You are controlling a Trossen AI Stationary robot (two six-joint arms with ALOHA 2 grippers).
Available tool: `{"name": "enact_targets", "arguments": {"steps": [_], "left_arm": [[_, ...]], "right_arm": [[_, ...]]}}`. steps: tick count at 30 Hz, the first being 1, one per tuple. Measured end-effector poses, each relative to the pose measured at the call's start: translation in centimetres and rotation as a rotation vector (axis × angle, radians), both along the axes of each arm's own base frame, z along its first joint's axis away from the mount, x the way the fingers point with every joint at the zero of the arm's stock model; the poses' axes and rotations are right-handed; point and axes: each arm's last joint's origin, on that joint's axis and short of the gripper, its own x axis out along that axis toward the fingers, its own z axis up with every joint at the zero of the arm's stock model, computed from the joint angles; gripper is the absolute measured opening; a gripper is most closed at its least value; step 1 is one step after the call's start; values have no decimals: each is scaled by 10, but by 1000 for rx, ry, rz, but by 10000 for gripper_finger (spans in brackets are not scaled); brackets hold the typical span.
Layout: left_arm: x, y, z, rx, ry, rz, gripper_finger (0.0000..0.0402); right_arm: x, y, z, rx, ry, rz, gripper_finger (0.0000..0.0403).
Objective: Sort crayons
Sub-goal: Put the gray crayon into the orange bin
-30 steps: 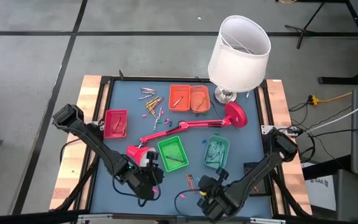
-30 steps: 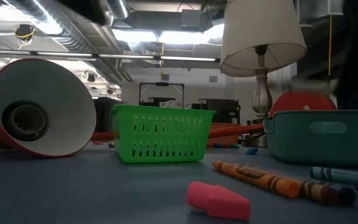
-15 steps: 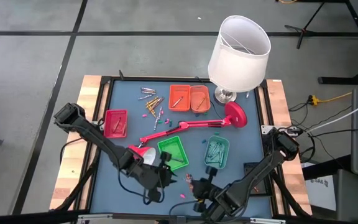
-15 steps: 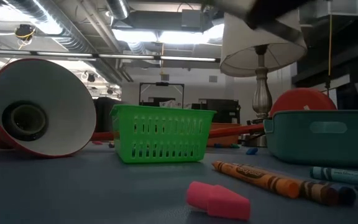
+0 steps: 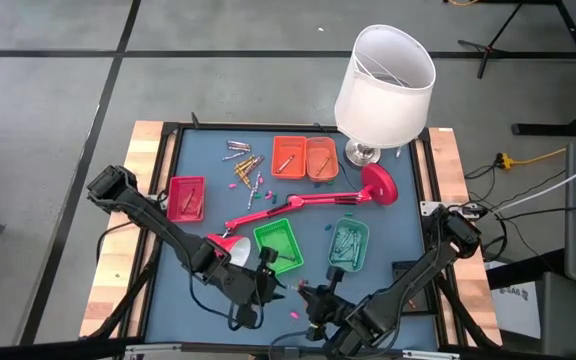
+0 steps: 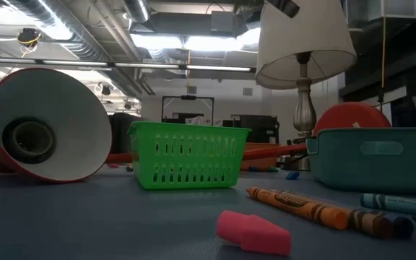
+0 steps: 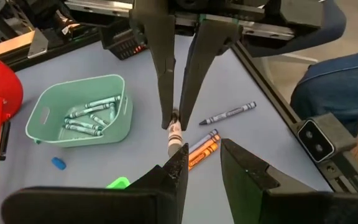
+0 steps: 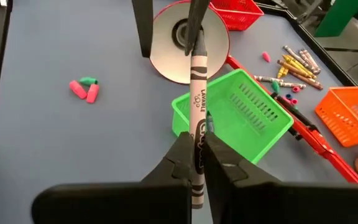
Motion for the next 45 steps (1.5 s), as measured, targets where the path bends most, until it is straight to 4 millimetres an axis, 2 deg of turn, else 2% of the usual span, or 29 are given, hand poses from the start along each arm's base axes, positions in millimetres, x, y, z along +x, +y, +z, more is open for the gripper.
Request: {"name": "enact_targets", "arguments": {"steps": [11, 22, 45], "left_arm": [[0, -1, 0, -35, 19, -45, 78], [-3, -4, -1, -92, 50, -50, 78], [-3, -5, -1, -94, 48, -52, 78]], "right_arm": [[2, 2, 1, -5, -3, 31, 14], [1, 6, -2, 118, 112, 124, 14], [16, 5, 7, 98, -13, 135, 14]]}}
